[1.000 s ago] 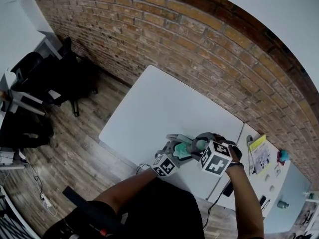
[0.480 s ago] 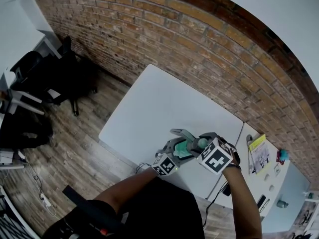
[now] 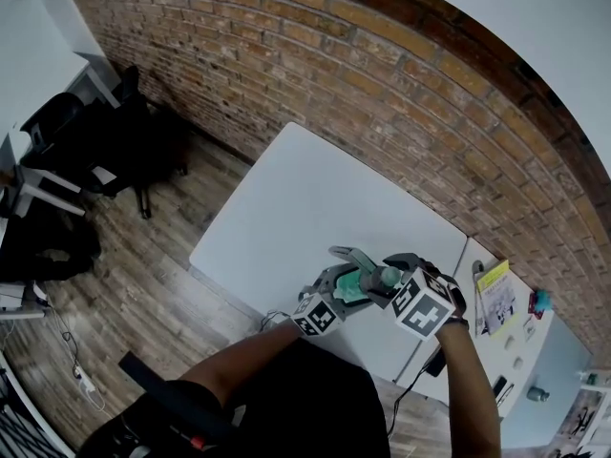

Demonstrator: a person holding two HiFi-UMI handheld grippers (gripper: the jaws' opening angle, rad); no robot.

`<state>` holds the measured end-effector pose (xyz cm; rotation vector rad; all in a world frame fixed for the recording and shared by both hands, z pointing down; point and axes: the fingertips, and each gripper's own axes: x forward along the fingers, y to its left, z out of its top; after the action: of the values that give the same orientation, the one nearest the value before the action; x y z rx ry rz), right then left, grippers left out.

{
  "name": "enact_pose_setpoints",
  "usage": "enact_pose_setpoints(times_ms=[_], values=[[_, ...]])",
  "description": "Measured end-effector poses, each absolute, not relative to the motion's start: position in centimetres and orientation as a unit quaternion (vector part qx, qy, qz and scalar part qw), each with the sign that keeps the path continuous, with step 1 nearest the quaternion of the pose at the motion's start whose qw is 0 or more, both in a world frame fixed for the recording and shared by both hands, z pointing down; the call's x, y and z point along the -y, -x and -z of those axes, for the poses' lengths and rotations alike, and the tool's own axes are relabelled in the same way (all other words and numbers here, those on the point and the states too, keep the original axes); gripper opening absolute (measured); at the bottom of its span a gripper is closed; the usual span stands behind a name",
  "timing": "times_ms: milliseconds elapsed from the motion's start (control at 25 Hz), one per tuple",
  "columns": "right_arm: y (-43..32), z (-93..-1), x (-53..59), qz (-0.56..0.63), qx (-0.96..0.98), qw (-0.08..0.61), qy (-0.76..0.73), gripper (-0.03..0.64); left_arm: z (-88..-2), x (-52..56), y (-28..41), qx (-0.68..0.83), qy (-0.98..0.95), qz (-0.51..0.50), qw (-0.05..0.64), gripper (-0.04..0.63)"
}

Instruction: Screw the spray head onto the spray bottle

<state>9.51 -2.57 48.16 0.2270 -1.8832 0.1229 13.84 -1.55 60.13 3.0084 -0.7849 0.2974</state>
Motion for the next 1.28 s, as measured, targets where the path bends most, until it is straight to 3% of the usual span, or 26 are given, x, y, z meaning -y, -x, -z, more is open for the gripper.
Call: enact_pose_setpoints(times_ms=[360, 600, 840, 1280], values=[[-9.2, -43.9, 2.0, 0.003, 0.829, 0.559, -0.014, 0.259, -60.2, 1.4, -13.7, 0.250, -0.963, -0.095, 0.012, 0.370], [-9.5, -45.0, 1.3, 0.111, 0.809, 0.574, 0.062, 0.259, -60.3, 1.5, -13.8, 0.249, -0.963, -0.097, 0.016, 0.371], [-10.8, -47.1, 1.8, 0.078, 0.779, 0.619, 0.057, 0.258, -60.2, 1.5, -13.9, 0.236, -0.966, -0.101, 0.014, 0.371], [-10.5, -49.6, 1.2, 0.025, 0.767, 0.638, 0.060, 0.258, -60.5, 1.6, -14.1, 0.231, -0.967, -0.111, 0.015, 0.371]])
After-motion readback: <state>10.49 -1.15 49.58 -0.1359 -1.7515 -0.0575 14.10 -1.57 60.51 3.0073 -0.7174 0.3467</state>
